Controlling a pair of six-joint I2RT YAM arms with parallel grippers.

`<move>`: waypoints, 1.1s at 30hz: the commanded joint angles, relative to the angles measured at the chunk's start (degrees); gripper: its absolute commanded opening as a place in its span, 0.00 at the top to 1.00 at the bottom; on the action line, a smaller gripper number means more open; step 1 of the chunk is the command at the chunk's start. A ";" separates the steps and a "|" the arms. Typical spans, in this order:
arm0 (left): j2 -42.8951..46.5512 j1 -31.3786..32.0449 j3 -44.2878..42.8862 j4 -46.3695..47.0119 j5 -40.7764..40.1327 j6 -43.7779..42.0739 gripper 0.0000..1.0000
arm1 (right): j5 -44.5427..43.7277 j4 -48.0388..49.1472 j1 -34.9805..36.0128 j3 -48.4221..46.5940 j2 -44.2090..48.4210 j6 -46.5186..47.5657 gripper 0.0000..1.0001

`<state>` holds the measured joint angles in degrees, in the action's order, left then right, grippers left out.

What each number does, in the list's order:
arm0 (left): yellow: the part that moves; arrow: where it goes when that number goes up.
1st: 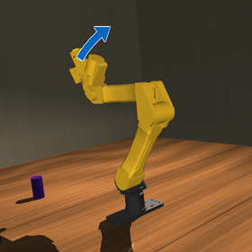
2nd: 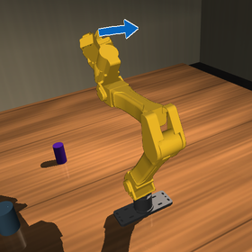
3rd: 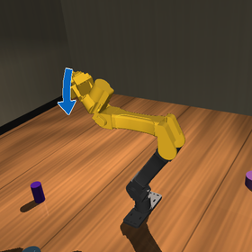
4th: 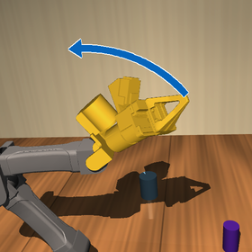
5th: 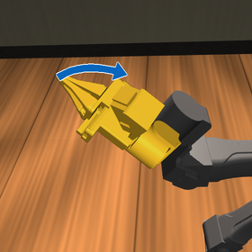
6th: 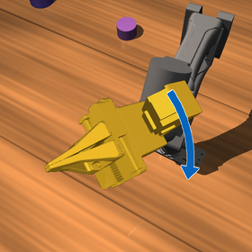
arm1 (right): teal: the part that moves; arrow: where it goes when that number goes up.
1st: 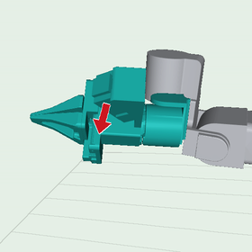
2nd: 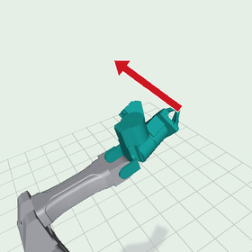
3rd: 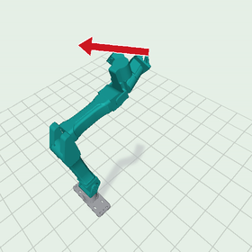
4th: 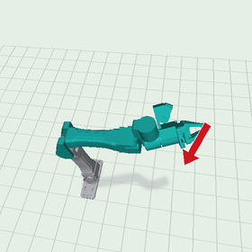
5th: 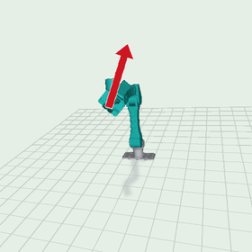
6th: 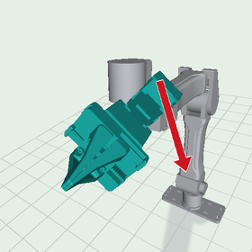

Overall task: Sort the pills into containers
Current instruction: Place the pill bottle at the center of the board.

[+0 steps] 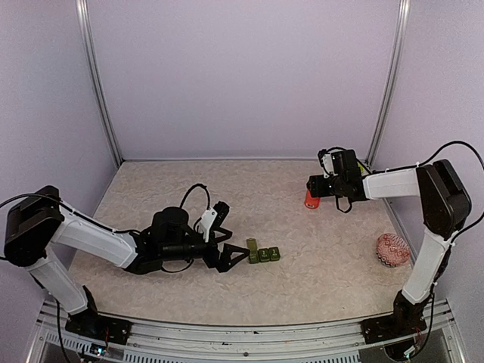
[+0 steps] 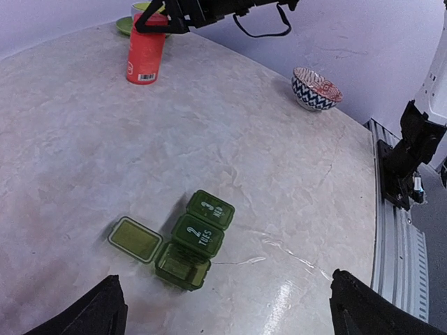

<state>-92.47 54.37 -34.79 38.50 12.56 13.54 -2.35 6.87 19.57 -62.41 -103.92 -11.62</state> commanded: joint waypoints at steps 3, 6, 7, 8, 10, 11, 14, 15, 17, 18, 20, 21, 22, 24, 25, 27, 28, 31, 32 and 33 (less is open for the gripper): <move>-3.70 0.14 -3.54 -1.34 7.08 2.22 0.01 | 3.68 2.52 -0.50 0.43 1.09 0.34 0.46; -4.35 0.51 -4.08 -1.48 7.44 2.39 0.01 | 3.91 1.76 -0.42 1.30 2.36 0.06 0.50; -4.46 0.56 -4.33 -1.61 7.52 2.65 0.01 | 3.98 1.67 -0.41 1.80 2.93 0.04 0.51; -4.60 0.68 -4.59 -1.82 7.64 3.02 0.01 | 4.02 1.57 -0.37 2.27 3.76 0.02 0.52; -4.89 1.12 -5.50 -3.10 7.74 3.73 0.01 | 3.35 0.30 -0.26 2.99 5.52 -0.32 0.52; -4.99 1.43 -6.12 -4.34 7.42 3.91 0.01 | 2.95 -0.35 -0.12 3.37 6.71 -0.48 0.52; -4.80 2.34 -7.24 -6.56 6.41 4.18 0.01 | 1.83 -2.50 1.25 4.81 10.67 -0.26 0.52; -4.62 2.54 -7.43 -6.81 6.40 4.39 0.01 | 1.55 -3.35 2.04 5.26 12.07 -0.09 0.52; -4.33 2.68 -8.00 -7.74 6.18 4.99 0.01 | 1.12 -4.35 3.90 6.98 15.01 0.25 0.52; -4.12 2.82 -8.47 -8.38 6.02 5.22 0.01 | 0.90 -4.82 5.43 8.01 16.67 0.29 0.52; -3.38 3.08 -8.93 -9.27 5.57 5.43 0.01 | 0.62 -5.83 7.97 10.38 19.94 0.26 0.52; -2.85 3.18 -8.94 -9.38 5.27 5.42 0.01 | 0.55 -6.16 9.09 12.07 21.80 0.09 0.52; -2.10 3.26 -8.90 -9.41 5.07 5.31 0.01 | 0.71 -6.30 10.29 13.60 23.67 -0.23 0.52; -0.16 3.31 -8.66 -9.38 4.90 4.28 0.01 | 1.54 -6.21 12.58 16.51 27.89 -0.73 0.53; 0.97 3.37 -8.37 -9.47 4.21 3.50 0.01 | 1.86 -6.10 13.78 17.96 29.77 -1.03 0.54; 3.26 3.37 -7.69 -9.46 2.29 2.12 0.01 | 3.08 -6.44 15.82 20.19 33.01 -1.30 0.55; 4.17 3.34 -7.34 -9.39 1.68 1.52 0.01 | 3.44 -6.87 16.77 20.97 34.31 -1.40 0.55; 5.96 3.37 -6.72 -9.42 1.40 0.02 0.01 | 3.52 -9.10 19.87 22.10 36.59 -1.20 0.55; 6.32 3.42 -6.70 -9.64 1.54 -0.36 0.01 | 3.31 -9.99 20.73 22.28 36.97 -1.00 0.55; 6.59 3.39 -6.74 -9.87 1.63 -0.76 0.01 | 2.93 -10.82 21.56 22.47 37.22 -0.89 0.55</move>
<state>-87.66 57.43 -42.41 28.93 15.51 15.77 0.43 -1.50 38.09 -40.86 -69.06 -12.12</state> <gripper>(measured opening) 0.989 0.528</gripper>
